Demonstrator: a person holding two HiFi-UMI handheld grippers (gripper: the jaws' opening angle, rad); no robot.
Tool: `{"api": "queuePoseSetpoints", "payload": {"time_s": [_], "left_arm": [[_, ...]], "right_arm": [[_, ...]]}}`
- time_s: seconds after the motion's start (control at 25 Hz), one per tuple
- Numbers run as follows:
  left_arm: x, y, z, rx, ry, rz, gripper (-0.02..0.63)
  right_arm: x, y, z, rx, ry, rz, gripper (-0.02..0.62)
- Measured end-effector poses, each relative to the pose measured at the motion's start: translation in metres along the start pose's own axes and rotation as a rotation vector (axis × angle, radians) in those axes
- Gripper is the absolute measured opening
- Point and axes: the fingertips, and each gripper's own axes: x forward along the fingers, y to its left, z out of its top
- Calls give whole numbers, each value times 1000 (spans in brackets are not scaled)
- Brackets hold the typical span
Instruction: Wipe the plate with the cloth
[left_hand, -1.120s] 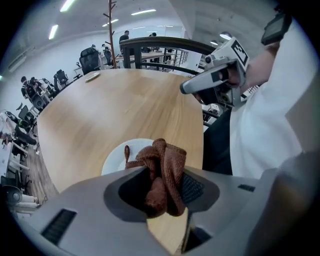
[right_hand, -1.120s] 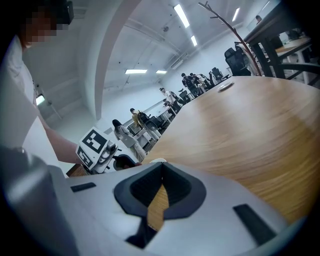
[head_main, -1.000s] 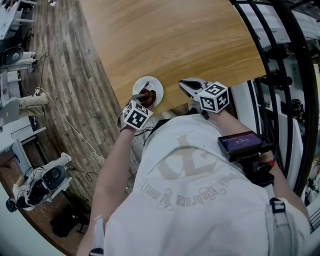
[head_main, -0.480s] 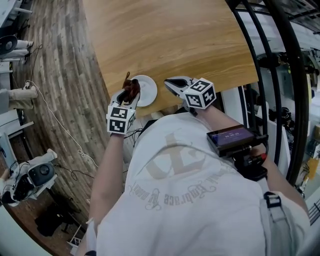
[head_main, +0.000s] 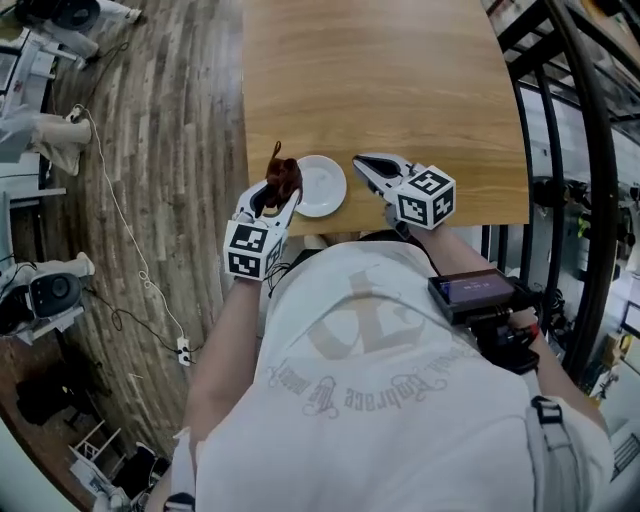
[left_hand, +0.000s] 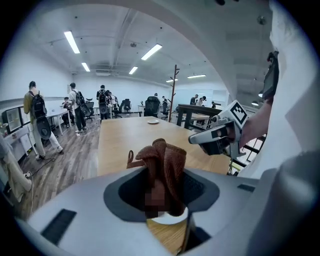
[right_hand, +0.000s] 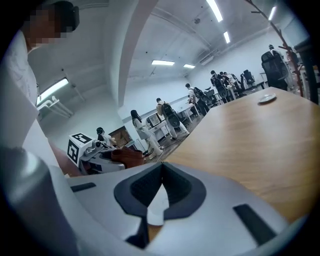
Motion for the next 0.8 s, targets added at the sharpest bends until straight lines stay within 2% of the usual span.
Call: {"api": "queuePoseSetpoints", "payload": {"time_s": [0.32, 0.48, 0.6, 0.8], "left_arm": [[-39, 10, 7, -101, -115, 59, 169], [-51, 13, 8, -156, -174, 76, 169], [-56, 10, 6, -181, -196, 70, 169], [-57, 9, 0, -174, -196, 51, 169]], "right_arm": [[11, 46, 39, -98, -42, 113, 14], [12, 65, 43, -135, -48, 169, 12], [9, 68, 34, -147, -36, 169, 14], [7, 67, 22, -134, -30, 148, 14]]}}
